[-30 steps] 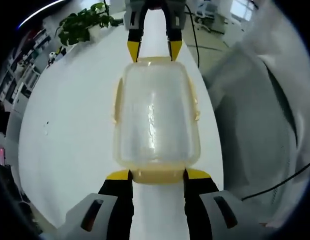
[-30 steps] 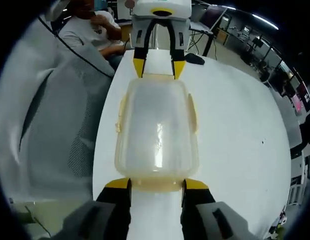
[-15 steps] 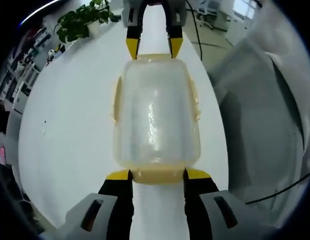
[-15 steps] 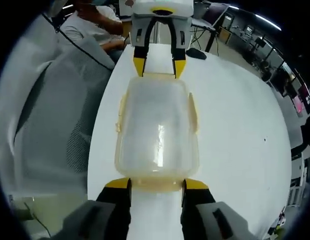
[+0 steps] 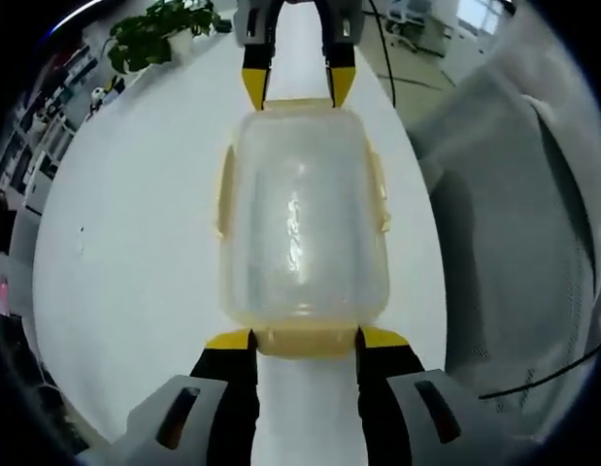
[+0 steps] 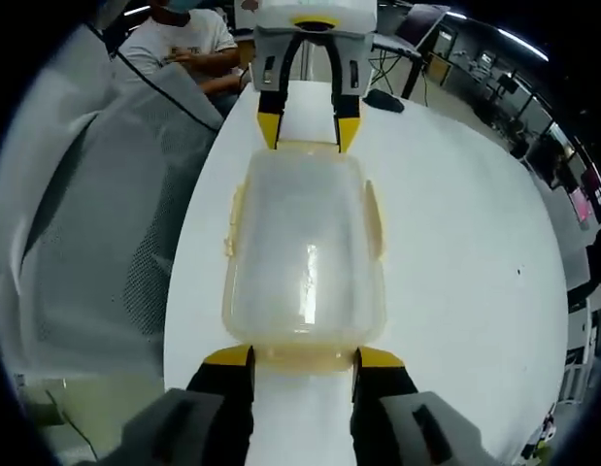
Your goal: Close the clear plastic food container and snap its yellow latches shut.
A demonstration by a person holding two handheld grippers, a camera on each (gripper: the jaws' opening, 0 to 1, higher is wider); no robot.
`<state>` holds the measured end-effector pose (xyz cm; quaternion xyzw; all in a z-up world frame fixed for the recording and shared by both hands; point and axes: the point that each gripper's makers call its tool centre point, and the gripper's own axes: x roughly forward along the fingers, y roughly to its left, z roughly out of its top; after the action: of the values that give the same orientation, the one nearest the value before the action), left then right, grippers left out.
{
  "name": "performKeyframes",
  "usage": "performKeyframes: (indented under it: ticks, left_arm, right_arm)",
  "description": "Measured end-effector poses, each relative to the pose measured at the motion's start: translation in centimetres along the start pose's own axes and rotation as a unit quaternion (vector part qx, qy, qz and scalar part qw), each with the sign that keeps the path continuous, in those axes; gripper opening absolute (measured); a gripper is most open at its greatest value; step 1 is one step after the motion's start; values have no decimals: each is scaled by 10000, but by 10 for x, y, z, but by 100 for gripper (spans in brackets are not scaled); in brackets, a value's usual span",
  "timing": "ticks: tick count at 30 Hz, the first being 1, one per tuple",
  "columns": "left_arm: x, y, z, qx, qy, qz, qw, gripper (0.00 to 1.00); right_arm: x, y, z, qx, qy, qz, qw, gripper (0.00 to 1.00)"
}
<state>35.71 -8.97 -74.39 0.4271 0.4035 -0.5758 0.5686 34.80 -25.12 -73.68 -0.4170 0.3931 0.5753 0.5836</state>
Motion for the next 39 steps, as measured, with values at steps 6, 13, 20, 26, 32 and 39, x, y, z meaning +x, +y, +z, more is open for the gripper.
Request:
performKeyframes:
  ticks: [6,13,20,26,32,39]
  left_arm:
    - [0,1,-1,-29,21,-36,10000,37]
    - [2,-1,2,-22,4,-17,10000,37]
    - [3,-2,1,-40,3,-18,10000,37]
    - [3,-2,1,-60,-37,-12,10000,37]
    - [3,-2,0,-88,-64,0,9999,37]
    - [2,-2,1,-96,-138,43,9998,37]
  right_arm:
    - [2,2,-1,26,-16,92,10000,36]
    - [8,4,-6,-37,103,104,9999,36]
    - [8,1,-7,-103,116,37,9999,37]
    - [7,-1,-6,-125,108,-12,9999,37]
    - [9,-3,-7,-137,160,-23,9998,37]
    - [11,-1,-9,-148,248,-18,9996,38]
